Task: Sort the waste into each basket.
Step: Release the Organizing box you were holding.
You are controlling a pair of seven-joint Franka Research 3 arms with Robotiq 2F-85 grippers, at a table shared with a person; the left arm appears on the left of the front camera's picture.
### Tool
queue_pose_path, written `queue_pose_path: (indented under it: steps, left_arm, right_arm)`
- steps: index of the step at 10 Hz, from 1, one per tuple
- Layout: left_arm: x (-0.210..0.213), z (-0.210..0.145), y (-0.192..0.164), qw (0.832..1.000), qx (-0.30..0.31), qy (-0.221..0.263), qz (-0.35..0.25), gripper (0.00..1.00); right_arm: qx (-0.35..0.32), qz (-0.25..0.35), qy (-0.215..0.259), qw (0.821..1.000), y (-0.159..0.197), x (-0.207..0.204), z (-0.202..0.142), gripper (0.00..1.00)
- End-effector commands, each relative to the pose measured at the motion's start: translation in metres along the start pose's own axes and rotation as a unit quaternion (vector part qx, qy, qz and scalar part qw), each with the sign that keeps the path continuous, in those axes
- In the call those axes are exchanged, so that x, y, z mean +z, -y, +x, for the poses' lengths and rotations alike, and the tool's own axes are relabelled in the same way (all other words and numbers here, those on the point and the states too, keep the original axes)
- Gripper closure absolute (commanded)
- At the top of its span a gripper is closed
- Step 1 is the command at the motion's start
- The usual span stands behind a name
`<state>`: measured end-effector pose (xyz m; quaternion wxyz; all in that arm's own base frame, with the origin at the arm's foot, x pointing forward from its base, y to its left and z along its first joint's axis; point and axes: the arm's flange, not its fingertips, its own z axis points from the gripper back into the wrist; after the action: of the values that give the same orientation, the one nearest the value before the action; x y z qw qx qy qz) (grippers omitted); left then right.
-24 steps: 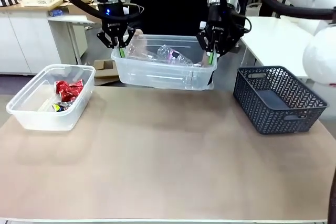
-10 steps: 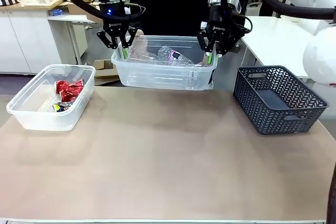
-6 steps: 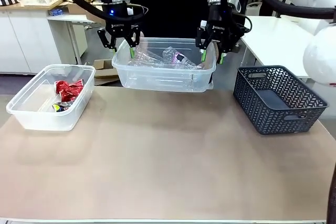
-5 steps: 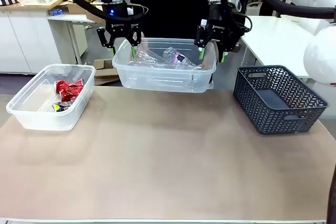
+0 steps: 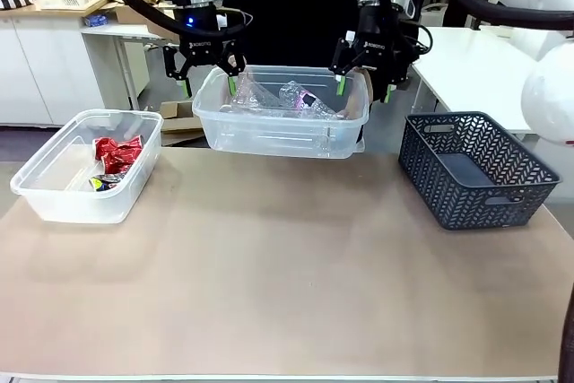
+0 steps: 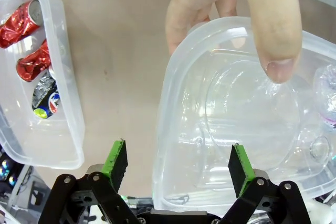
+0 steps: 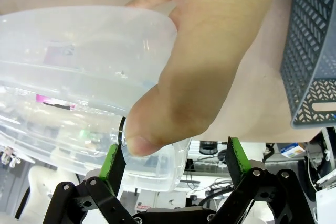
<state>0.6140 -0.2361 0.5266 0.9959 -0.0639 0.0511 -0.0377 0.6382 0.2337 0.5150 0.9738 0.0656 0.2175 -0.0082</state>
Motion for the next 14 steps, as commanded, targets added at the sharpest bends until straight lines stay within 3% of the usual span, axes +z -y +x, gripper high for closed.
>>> queue_pose_path:
  steps: [1,11,12,14]
  left_arm:
    - [0.001,0.001,0.000,1.000,0.000,0.004,-0.001,0.00]
    - [0.000,0.000,0.002,1.000,-0.002,0.001,0.000,0.00]
    - [0.011,-0.018,-0.003,1.000,-0.018,0.008,-0.012,0.00]
    - [0.036,-0.093,-0.039,0.996,-0.046,0.027,-0.068,0.00]
  right_arm:
    - [0.003,0.000,0.000,1.000,0.000,0.001,-0.001,0.00]
    - [0.000,0.000,-0.001,1.000,0.000,-0.001,0.001,0.00]
    - [0.008,0.041,0.034,0.999,0.028,0.013,-0.030,0.00]
    - [0.028,0.132,0.079,0.988,0.109,0.017,-0.125,0.00]
